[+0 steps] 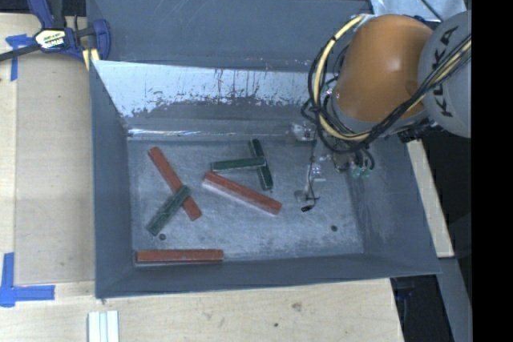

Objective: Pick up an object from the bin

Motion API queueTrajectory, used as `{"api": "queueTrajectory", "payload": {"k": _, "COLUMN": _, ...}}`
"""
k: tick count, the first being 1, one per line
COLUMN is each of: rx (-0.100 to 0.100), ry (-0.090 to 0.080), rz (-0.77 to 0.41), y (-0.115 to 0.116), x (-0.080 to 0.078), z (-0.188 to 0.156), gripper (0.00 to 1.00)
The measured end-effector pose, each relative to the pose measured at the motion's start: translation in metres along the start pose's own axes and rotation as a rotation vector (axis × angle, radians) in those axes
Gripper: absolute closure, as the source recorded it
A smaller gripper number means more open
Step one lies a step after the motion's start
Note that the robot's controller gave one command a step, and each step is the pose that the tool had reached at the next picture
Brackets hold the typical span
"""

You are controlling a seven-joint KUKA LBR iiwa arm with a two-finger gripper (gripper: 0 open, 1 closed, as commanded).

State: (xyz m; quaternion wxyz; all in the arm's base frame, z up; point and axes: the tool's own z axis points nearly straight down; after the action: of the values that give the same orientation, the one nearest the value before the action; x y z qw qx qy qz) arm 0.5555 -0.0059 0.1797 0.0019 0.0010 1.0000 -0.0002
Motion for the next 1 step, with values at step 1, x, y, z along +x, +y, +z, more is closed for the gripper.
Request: {"api": "queueTrajectory", "payload": {"k": 1, "rx": 0.0, "ry": -0.018, "rz": -0.262, "y": 0.0214, "x": -0.0137, "z": 0.1017, "gripper": 0.0}}
